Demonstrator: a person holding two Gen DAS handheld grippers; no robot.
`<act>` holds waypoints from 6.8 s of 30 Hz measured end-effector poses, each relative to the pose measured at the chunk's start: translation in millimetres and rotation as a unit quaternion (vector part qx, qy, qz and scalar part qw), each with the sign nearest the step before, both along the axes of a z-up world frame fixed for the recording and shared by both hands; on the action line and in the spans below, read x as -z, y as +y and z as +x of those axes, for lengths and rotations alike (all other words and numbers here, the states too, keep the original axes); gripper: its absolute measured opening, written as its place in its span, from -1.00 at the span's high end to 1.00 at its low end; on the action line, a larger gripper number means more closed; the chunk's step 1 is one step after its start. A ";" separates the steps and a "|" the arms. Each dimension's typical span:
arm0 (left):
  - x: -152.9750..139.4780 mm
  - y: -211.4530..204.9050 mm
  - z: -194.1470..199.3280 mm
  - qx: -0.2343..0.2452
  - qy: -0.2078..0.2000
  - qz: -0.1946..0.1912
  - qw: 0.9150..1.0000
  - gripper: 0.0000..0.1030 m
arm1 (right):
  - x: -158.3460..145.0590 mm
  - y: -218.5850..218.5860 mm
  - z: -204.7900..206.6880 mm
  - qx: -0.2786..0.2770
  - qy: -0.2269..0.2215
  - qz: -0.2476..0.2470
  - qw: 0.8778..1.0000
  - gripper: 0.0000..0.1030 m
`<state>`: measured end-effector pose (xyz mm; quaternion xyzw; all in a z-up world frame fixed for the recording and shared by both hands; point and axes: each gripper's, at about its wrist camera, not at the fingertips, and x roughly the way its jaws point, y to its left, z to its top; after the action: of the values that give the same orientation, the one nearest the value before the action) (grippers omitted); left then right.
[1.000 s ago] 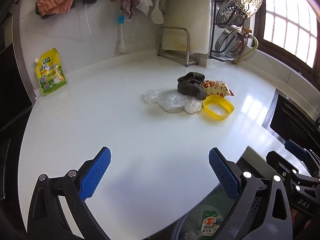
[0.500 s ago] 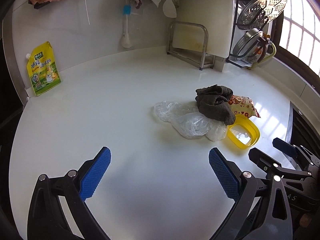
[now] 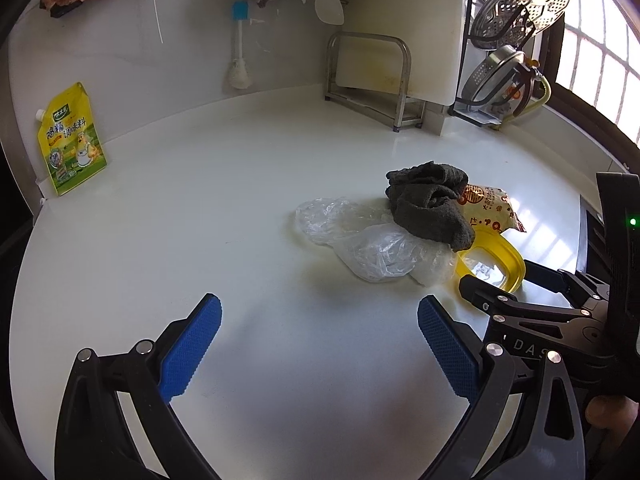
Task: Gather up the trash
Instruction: 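Grasp the yellow plastic lid with the right tool while the left tool grasps the grey sock, then carry the yellow lid and grey sock over the basket with both tools, then open both tools to drop the yellow lid and grey sock into the basket, then move both tools over the counter toward the plastic bag and snack wrapper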
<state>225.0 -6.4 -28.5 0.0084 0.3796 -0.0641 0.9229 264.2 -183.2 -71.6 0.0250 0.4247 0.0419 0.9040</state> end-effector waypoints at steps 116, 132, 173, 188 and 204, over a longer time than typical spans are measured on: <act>8.8 -39.9 -271.1 0.080 0.011 0.005 0.997 0.45 | -3.7 -50.1 -358.8 0.081 -0.084 0.112 0.987 -0.37; 51.8 -42.8 -262.0 0.076 0.055 0.007 0.996 0.45 | 22.4 -38.5 -353.7 0.066 -0.049 0.088 0.993 -0.37; 42.0 -36.4 -264.4 0.072 0.053 -0.016 0.996 -0.35 | 33.0 -50.1 -355.5 0.075 -0.058 0.113 0.989 -0.57; 22.8 -23.9 -248.7 0.068 0.030 -0.019 0.997 -0.45 | 4.9 -47.1 -331.9 0.065 -0.087 0.107 0.988 -0.57; -15.2 -2.3 -173.8 0.059 0.007 -0.044 0.997 -0.51 | -32.9 -42.6 -244.7 0.045 -0.125 0.096 0.986 -0.57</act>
<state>51.2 -8.7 -13.2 -0.0107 0.3817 -0.1349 0.9143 19.5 -225.9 -38.7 0.1256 0.3010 0.0451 0.9442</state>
